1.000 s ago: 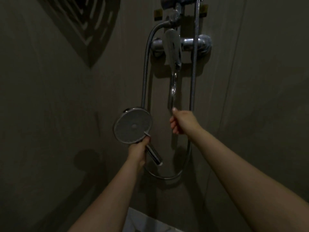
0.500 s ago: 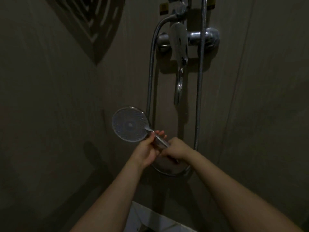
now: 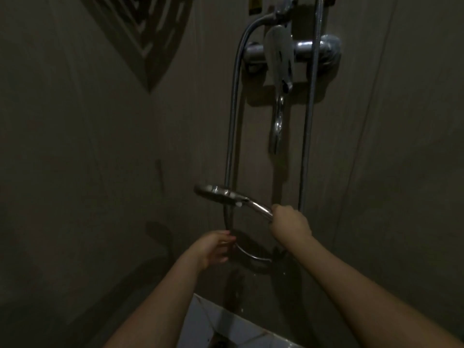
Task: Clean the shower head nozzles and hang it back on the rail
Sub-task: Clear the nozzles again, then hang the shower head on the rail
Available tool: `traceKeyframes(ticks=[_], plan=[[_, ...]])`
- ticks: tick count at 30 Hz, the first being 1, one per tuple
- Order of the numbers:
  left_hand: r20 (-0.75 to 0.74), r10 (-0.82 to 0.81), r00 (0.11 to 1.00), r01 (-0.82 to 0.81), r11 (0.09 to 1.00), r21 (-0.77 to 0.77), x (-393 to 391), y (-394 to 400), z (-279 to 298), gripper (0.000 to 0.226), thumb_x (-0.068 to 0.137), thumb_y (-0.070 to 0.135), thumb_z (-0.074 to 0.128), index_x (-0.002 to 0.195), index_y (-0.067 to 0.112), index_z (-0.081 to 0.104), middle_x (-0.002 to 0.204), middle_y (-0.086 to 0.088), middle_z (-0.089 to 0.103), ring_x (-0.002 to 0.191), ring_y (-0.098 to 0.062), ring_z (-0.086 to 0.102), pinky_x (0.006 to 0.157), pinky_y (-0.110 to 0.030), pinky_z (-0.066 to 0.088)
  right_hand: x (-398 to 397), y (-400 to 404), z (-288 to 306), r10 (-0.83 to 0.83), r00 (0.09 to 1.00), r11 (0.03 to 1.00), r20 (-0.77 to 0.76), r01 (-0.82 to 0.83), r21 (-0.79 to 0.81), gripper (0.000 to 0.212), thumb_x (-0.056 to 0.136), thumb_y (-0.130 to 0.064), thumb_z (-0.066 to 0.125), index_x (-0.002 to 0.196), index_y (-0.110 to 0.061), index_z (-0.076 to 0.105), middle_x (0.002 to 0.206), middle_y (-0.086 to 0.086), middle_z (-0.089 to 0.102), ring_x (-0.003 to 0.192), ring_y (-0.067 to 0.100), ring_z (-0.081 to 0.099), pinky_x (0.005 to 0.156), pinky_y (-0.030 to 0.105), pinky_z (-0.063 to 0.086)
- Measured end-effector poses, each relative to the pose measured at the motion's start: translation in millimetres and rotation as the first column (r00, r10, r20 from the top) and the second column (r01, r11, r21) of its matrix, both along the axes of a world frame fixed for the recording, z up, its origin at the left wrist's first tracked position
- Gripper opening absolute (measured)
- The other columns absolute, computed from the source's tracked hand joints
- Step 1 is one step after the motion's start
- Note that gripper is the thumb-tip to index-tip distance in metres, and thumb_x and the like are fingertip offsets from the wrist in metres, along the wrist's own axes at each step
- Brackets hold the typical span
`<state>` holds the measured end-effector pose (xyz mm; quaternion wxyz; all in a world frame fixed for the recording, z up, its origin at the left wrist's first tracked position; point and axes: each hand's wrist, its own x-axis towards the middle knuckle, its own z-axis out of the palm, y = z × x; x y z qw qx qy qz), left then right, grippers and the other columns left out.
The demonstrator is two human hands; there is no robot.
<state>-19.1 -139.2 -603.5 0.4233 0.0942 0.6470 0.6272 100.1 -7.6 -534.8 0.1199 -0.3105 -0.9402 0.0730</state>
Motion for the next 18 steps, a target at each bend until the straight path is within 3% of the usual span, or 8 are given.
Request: traceKeyframes(ticks=[5,8,10,12,15,18], plan=[[0.008,0.078,0.997,-0.078,0.997,-0.016,-4,-1,-3,0.017,0.093,0.008,0.045,0.084,0.02,0.053,0.079,0.004,0.062,0.074,-0.01,0.056,0.067,-0.025,0.038,-3,-4,-8,0.019,1.0,1.0,0.019,-0.019,0.001,0.027,0.093,-0.015,0.045,0.116,-0.007,0.055,0.119,0.016,0.06,0.109,0.034,0.059,0.087,0.037,0.048],[0.018,0.068,0.998,-0.067,0.997,-0.029,0,0,-7,0.018,0.093,0.006,0.045,0.084,0.019,0.055,0.06,0.009,0.066,0.072,-0.009,0.056,0.065,-0.024,0.037,-5,-8,-14,0.009,0.995,0.997,0.103,-0.001,-0.077,0.03,0.092,-0.016,0.05,0.12,-0.005,0.056,0.124,0.015,0.058,0.115,0.032,0.057,0.092,0.037,0.047],[0.027,0.038,0.999,-0.037,0.998,-0.041,6,0,-9,0.015,0.092,0.008,0.047,0.089,0.02,0.055,0.072,0.006,0.066,0.074,-0.009,0.056,0.067,-0.025,0.038,-3,-9,-23,-0.006,0.995,0.995,0.095,0.015,-0.094,0.029,0.093,-0.017,0.05,0.118,-0.005,0.058,0.123,0.015,0.06,0.113,0.031,0.059,0.091,0.036,0.048],[0.083,0.02,0.996,-0.024,0.998,0.051,7,2,-11,0.012,0.092,0.012,0.049,0.089,0.021,0.055,0.088,0.005,0.063,0.081,-0.009,0.057,0.072,-0.026,0.038,-1,-9,-30,-0.024,0.999,0.98,0.043,0.032,-0.197,0.035,0.088,-0.025,0.059,0.116,-0.003,0.059,0.12,0.018,0.062,0.112,0.031,0.06,0.09,0.034,0.048],[0.176,-0.058,0.983,0.001,0.952,0.307,9,13,0,0.011,0.094,0.025,0.046,0.093,0.023,0.057,0.099,0.005,0.065,0.093,-0.009,0.056,0.088,-0.033,0.038,-6,-2,-39,0.028,0.999,0.935,-0.043,-0.042,-0.353,0.049,0.077,-0.036,0.073,0.11,-0.001,0.062,0.114,0.019,0.065,0.108,0.029,0.062,0.082,0.03,0.047],[0.215,-0.004,0.976,-0.103,0.868,0.486,20,33,17,0.013,0.095,0.014,0.044,0.091,0.013,0.056,0.079,0.001,0.074,0.089,-0.016,0.061,0.088,-0.038,0.045,-9,-4,-38,0.185,0.966,0.819,-0.181,-0.253,-0.515,0.033,0.077,-0.02,0.075,0.105,-0.005,0.064,0.101,0.009,0.068,0.092,0.016,0.061,0.074,0.023,0.042]])
